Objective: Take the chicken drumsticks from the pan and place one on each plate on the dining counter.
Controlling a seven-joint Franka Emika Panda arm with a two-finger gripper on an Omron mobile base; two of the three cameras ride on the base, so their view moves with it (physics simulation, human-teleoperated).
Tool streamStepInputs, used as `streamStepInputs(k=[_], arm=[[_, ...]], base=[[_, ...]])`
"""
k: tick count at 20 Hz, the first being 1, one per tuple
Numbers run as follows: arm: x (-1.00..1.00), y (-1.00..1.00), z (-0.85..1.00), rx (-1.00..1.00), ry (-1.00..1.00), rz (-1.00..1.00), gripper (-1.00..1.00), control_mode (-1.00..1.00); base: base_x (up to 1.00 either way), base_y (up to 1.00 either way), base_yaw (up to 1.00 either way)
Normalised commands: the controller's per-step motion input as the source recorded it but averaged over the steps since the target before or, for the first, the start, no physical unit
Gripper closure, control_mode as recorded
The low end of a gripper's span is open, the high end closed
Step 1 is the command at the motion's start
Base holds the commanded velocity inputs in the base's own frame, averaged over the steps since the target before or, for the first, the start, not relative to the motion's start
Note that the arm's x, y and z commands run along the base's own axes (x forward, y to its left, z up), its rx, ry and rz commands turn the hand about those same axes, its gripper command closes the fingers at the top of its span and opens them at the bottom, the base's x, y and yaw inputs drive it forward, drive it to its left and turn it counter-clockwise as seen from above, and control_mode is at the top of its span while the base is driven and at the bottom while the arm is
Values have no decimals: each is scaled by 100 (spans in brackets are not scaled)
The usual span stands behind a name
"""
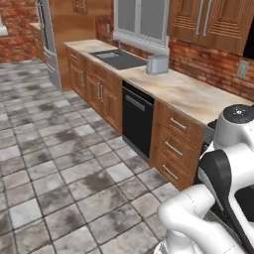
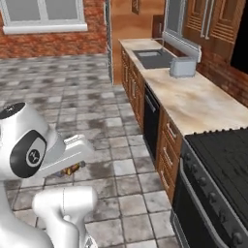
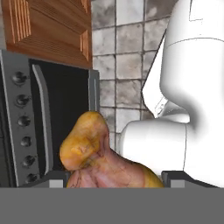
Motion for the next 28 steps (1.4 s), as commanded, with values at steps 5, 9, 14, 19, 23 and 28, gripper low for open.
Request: streamStepInputs(k=[5,9,14,19,23,28], arm=[[0,0,0,0,0,0,100,100],[0,0,0,0,0,0,100,100],[0,0,0,0,0,0,100,100],[0,0,0,0,0,0,100,100],[0,0,0,0,0,0,100,100],[0,0,0,0,0,0,100,100]], base=[[-60,1,47],[-62,58,25],[-26,98,5],[-5,100,0],[-18,100,0],[-26,100,1]])
